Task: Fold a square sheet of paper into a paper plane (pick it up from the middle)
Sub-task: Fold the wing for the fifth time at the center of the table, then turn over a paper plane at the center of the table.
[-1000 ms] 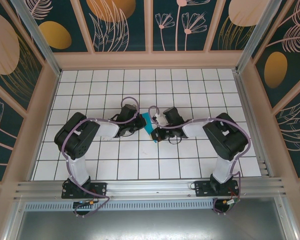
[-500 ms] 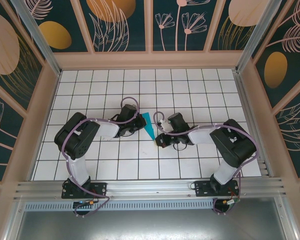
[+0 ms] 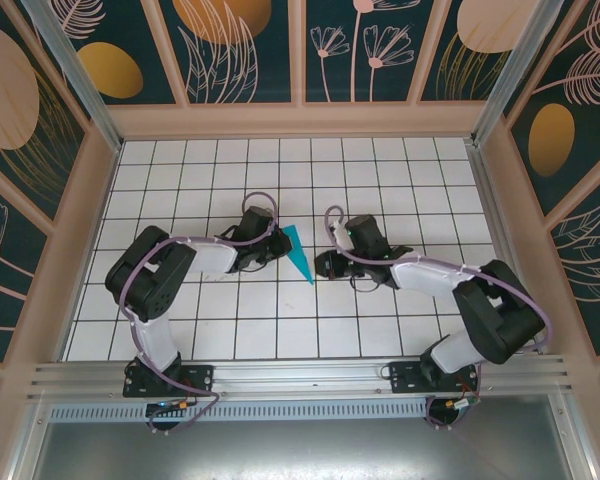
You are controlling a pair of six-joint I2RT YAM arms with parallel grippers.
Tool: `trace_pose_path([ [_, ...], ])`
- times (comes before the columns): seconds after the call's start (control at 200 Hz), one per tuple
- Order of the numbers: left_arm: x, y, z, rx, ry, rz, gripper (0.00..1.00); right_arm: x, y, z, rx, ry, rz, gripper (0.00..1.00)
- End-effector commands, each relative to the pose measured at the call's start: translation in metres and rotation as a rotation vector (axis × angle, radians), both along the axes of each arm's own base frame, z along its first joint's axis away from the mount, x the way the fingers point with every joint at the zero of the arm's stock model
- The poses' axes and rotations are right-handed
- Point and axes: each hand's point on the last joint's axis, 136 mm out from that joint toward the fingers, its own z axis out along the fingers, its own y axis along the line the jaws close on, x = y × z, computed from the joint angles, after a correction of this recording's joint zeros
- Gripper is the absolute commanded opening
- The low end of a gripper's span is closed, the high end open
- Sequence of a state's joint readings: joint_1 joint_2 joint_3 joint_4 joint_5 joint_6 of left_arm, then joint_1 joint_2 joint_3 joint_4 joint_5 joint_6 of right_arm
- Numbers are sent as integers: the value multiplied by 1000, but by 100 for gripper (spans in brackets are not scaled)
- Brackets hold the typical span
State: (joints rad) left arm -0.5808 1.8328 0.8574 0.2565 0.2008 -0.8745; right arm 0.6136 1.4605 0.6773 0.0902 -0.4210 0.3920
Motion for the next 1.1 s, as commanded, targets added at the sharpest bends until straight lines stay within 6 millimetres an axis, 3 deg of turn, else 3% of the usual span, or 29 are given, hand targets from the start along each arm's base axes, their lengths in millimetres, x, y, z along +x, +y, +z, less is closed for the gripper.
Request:
trace_pose_path([
  [0.0, 11, 2, 41, 4, -60, 13, 28, 33, -17, 19, 19, -43, -168, 35],
  [0.07, 11, 1, 51, 16, -62, 12, 39, 39, -21, 22, 25, -49, -189, 41],
  [0.085, 11, 1, 53, 21, -62, 15, 41, 47, -30, 22, 21, -50, -220, 43],
  [0.175, 5, 9, 44, 90, -23, 46, 51, 57, -39, 24, 17, -70, -234, 54],
  [0.195, 10, 5, 53, 90, -38, 55, 54, 58, -41, 25, 15, -75, -238, 56],
  [0.28, 8, 11, 52, 184, -25, 109, 69, 65, -50, 24, 5, -90, -255, 66],
  [0.38, 6, 15, 50, 282, -21, 177, 77, 71, -64, 21, -11, -115, -296, 76],
  [0.485, 5, 7, 42, 338, 5, 193, 76, 74, -78, 17, -34, -125, -335, 83],
  [0.721, 0, -6, 11, 496, 97, 165, 72, 75, -94, 5, -65, -104, -384, 85],
  [0.981, -12, 8, 27, 460, 89, 223, 65, 74, -92, 0, -60, -75, -371, 84],
  [1.096, -15, 12, 30, 438, 78, 245, 57, 73, -89, -4, -55, -56, -359, 83],
])
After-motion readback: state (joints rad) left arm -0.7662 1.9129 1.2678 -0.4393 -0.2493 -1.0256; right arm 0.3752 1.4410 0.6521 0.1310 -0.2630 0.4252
